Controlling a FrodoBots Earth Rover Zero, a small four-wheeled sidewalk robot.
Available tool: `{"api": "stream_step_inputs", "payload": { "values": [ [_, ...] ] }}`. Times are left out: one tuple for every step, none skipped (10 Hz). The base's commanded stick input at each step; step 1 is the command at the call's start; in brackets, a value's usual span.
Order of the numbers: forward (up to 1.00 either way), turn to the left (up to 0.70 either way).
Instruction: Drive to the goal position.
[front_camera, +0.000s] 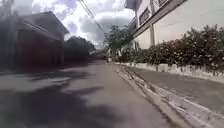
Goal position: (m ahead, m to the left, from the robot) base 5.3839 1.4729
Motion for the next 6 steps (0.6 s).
{"api": "stream_step_inputs", "payload": {
  "values": [
    [1.0, 0.0],
    [1.0, 0.0],
    [1.0, 0.0],
    [1.0, 0.0],
    [1.0, 0.0],
    [1.0, 0.0]
  ]
}}
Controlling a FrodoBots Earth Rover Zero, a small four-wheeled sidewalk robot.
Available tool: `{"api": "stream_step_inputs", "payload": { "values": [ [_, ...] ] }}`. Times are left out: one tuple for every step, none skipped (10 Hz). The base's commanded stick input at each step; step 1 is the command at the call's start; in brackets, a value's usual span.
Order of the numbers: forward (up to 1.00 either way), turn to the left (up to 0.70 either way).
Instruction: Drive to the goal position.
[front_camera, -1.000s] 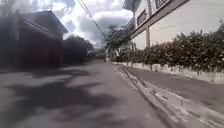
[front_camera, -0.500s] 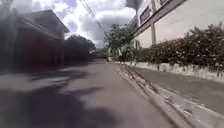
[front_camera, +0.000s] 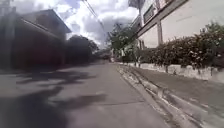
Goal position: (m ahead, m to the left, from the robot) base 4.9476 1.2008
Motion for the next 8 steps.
{"api": "stream_step_inputs", "payload": {
  "values": [
    [1.0, 0.0],
    [1.0, 0.0],
    [1.0, 0.0],
    [1.0, 0.0],
    [1.0, 0.0],
    [1.0, 0.0],
    [1.0, 0.0],
    [1.0, 0.0]
  ]
}}
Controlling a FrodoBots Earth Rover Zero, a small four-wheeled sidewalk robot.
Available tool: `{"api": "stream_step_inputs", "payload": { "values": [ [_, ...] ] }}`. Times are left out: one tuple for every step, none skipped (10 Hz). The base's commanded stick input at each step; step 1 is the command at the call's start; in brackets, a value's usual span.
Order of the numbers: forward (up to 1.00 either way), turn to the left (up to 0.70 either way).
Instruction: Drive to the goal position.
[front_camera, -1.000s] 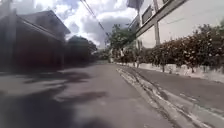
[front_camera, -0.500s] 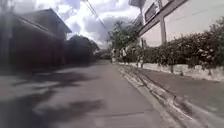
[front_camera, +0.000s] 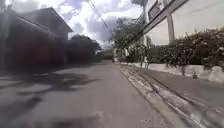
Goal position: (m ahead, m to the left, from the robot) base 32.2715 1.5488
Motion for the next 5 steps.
{"api": "stream_step_inputs", "payload": {
  "values": [
    [1.0, 0.0],
    [1.0, 0.0],
    [1.0, 0.0],
    [1.0, 0.0],
    [1.0, 0.0]
  ]
}}
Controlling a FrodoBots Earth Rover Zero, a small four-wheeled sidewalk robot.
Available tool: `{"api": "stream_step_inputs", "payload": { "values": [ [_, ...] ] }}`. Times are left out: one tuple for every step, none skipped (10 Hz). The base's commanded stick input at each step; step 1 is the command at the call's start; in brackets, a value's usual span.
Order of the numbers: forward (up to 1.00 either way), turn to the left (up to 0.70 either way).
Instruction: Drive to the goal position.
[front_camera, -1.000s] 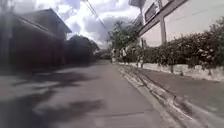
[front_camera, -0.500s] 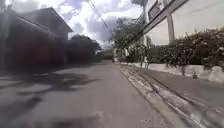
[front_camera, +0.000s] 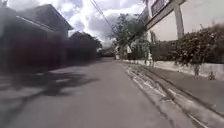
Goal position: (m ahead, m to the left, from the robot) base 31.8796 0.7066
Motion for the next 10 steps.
{"api": "stream_step_inputs", "payload": {
  "values": [
    [1.0, 0.0],
    [1.0, 0.0],
    [1.0, 0.0],
    [1.0, 0.0],
    [1.0, 0.0],
    [1.0, 0.0],
    [1.0, -0.01],
    [1.0, -0.24],
    [1.0, -0.4],
    [1.0, -0.3]
  ]
}}
